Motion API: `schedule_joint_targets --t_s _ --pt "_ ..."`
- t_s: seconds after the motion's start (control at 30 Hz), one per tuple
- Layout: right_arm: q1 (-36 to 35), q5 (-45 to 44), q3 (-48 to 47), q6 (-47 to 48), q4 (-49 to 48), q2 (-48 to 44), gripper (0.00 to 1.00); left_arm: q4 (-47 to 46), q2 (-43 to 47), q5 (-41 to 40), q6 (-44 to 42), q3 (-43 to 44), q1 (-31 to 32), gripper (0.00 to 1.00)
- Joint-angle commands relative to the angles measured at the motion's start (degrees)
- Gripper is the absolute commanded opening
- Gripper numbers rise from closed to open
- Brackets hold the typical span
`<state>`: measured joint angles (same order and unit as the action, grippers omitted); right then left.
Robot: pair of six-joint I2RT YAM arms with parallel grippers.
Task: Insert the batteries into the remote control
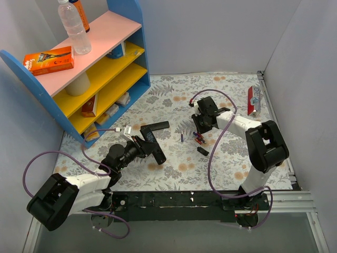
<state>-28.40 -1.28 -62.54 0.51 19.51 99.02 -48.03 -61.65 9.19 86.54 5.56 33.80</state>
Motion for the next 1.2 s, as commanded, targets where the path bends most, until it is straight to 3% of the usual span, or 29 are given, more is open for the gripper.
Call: schedule_joint_targets --t_s 0.0,0.57,1.17 --pt "0.01 0.75 -2.41 1.51 -0.79 1.87 0.26 -1.28 0.04 -0.23 -0.58 0.33 -0.14 0.0" --pt "0.45 -5.05 -0.39 2.47 0.0 4.6 0.21 -2.24 -1.37 1.09 0.99 0.68 -0.23 0.0" --pt "-0.34 -9.61 -0.04 2.12 1.76 6.01 0.28 -6.11 -6.03 7.07 7.5 2.43 -0.23 0.0"
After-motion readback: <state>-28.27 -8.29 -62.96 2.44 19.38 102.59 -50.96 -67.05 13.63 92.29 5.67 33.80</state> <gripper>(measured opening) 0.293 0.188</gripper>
